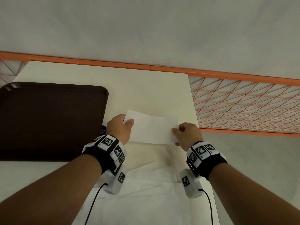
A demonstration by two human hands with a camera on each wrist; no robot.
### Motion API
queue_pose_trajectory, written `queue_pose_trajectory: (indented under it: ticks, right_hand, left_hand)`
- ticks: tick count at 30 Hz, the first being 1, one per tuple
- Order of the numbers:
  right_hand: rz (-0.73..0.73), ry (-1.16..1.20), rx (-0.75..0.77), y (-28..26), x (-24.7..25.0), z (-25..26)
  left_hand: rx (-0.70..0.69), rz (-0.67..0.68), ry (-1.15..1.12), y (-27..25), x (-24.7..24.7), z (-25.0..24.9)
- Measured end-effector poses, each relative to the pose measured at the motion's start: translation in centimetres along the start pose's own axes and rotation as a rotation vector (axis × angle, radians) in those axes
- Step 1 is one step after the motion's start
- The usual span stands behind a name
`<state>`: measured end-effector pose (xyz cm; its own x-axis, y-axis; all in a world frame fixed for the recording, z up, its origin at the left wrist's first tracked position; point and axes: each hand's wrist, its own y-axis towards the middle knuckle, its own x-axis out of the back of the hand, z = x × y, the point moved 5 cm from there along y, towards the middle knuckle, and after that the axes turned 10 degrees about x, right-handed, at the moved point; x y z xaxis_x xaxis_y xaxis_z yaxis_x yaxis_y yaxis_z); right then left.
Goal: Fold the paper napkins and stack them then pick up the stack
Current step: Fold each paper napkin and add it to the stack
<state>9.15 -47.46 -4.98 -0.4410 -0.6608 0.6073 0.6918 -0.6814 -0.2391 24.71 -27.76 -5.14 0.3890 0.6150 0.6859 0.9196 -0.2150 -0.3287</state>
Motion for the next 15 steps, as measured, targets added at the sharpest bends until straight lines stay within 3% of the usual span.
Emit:
queue_pose_trajectory:
  ticks: [15]
  right_hand:
    - [-0.012,-0.29,-0.074,2.3,0.0,-1.3]
  left_hand:
    - [0.034,-0.03,0.392,1.8,-1.6,-0.4]
